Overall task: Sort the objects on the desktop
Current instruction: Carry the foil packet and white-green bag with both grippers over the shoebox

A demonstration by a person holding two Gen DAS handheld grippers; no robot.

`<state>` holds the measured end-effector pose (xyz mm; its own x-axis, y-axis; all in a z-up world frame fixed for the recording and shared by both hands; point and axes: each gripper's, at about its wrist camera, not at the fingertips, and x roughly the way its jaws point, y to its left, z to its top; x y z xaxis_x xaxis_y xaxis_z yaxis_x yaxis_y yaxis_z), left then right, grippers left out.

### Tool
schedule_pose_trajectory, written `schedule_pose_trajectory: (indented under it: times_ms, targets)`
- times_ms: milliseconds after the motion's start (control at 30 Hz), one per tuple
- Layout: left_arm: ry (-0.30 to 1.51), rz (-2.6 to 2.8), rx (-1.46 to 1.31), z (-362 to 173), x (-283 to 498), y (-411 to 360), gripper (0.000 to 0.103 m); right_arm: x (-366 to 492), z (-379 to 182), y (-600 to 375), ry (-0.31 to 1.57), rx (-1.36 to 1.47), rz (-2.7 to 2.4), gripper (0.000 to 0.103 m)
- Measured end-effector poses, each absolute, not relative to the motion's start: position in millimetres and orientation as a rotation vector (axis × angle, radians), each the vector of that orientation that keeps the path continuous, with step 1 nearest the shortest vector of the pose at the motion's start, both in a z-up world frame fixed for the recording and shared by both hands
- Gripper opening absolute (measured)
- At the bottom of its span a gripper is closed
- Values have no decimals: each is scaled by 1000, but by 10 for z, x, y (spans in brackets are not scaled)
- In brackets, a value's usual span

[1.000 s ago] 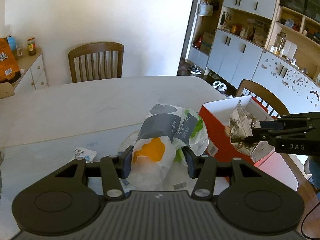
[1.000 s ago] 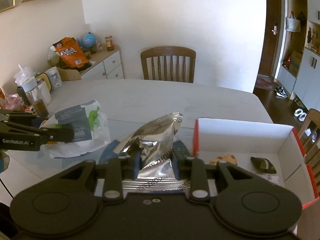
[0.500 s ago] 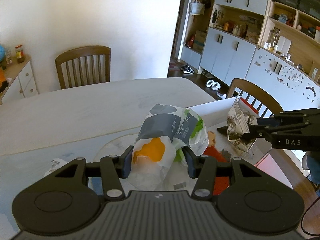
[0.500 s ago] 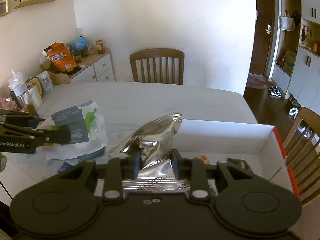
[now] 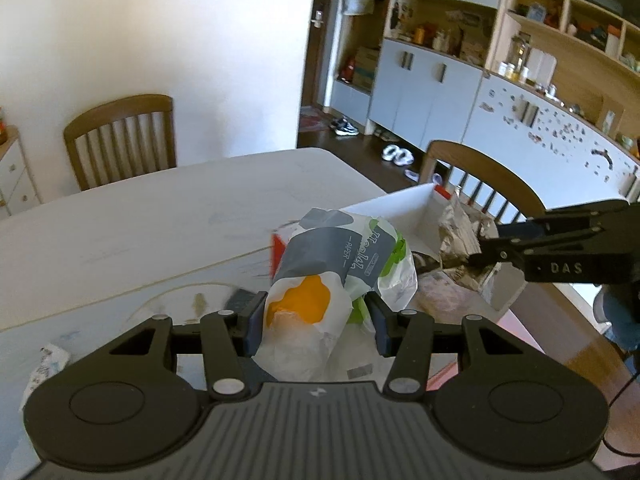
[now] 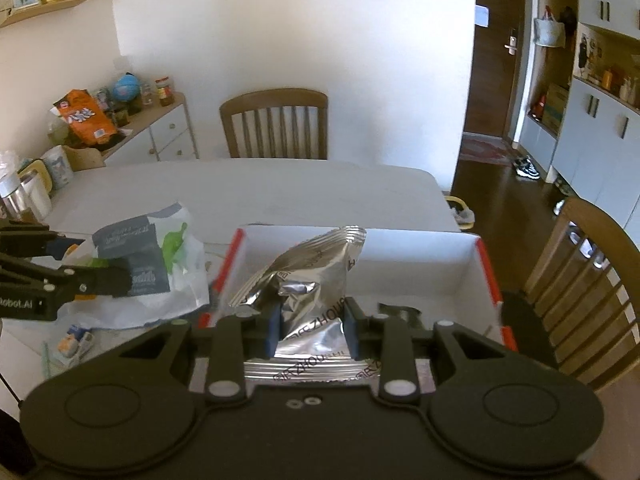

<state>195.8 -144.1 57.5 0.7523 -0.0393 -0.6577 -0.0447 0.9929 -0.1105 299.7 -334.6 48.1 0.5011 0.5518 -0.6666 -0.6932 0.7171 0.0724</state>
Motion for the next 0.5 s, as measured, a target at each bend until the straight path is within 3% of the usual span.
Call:
schedule_pose_trajectory:
  times_ms: [500]
  targets:
    - [810, -102, -7, 265, 2474, -2042, 50, 3450, 306, -3629, 768, -232, 730, 31]
